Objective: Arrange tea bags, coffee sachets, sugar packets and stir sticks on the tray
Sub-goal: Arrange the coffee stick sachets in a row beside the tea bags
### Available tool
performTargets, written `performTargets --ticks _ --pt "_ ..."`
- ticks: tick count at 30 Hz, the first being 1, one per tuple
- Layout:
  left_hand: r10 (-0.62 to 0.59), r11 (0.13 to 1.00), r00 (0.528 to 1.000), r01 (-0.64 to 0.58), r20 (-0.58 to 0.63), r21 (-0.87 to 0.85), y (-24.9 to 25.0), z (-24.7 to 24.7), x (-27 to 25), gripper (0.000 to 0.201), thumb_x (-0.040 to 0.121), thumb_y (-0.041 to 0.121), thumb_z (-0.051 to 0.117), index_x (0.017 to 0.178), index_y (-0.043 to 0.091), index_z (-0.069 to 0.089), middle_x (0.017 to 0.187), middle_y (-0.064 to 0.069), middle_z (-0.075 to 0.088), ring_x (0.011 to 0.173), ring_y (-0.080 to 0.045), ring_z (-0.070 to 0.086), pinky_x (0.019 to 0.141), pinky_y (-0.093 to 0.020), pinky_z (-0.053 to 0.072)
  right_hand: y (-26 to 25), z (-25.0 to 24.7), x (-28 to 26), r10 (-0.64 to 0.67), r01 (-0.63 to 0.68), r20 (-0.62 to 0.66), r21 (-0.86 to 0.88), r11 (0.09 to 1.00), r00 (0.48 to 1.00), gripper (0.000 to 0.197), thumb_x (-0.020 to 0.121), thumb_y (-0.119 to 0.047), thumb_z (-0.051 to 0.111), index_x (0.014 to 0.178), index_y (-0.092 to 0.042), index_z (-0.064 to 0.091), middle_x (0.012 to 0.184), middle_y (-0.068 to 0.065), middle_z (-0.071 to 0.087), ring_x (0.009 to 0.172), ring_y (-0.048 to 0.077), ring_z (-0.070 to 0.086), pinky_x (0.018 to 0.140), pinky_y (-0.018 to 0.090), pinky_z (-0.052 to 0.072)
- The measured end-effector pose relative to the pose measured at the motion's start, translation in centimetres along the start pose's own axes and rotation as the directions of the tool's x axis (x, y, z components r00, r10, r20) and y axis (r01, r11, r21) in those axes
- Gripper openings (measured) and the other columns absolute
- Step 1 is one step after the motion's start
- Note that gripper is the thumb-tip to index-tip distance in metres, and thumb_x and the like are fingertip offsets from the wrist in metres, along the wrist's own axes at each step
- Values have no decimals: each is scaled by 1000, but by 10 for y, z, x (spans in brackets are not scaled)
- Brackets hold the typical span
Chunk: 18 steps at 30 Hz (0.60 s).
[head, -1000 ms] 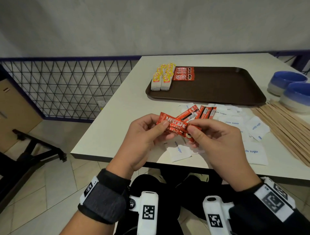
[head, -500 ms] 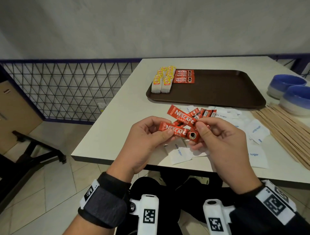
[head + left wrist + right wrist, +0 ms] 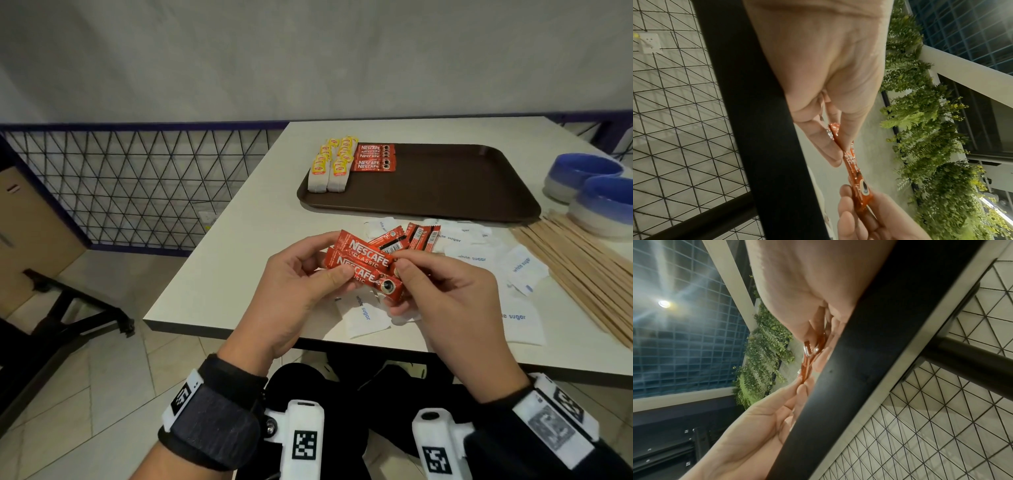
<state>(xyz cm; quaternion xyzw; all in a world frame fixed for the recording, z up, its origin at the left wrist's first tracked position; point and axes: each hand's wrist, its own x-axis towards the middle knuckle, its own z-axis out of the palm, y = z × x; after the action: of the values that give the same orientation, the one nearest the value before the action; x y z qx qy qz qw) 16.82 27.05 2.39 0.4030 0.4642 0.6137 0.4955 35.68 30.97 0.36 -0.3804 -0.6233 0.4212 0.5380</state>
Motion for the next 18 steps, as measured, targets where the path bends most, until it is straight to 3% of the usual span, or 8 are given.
performTargets --ticks 3,8,12,18 --pt "8 1000 1000 -8 0 17 0 1 -1 47 75 13 76 121 18 71 107 -12 73 98 -18 73 75 -29 61 1 0 -1 -3 2 -28 -8 1000 1000 19 94 -19 70 95 -35 81 87 -3 78 67 22 75 57 46 63" --pt "27 999 1000 -27 12 -29 -1 1 -1 34 86 2 68 120 3 68 98 -11 76 78 -17 74 77 -28 62 1 -2 -2 -19 20 -61 22 1000 998 19 98 -14 66 106 -25 80 70 5 73 56 26 69 55 52 62" --pt "23 1000 1000 -23 19 -11 -1 2 0 31 87 -2 68 117 0 69 98 -12 74 80 -14 75 74 -24 61 0 -2 -1 -24 24 2 8 1000 1000 18 96 -15 69 103 -27 81 81 0 77 61 25 73 55 50 63" --pt "28 1000 1000 -28 2 10 -1 3 0 24 89 -3 66 112 -10 66 106 -32 68 76 -16 74 72 -23 61 -1 1 -4 -32 31 63 21 999 998 20 91 -29 68 107 -29 81 84 3 77 66 26 73 61 50 63"
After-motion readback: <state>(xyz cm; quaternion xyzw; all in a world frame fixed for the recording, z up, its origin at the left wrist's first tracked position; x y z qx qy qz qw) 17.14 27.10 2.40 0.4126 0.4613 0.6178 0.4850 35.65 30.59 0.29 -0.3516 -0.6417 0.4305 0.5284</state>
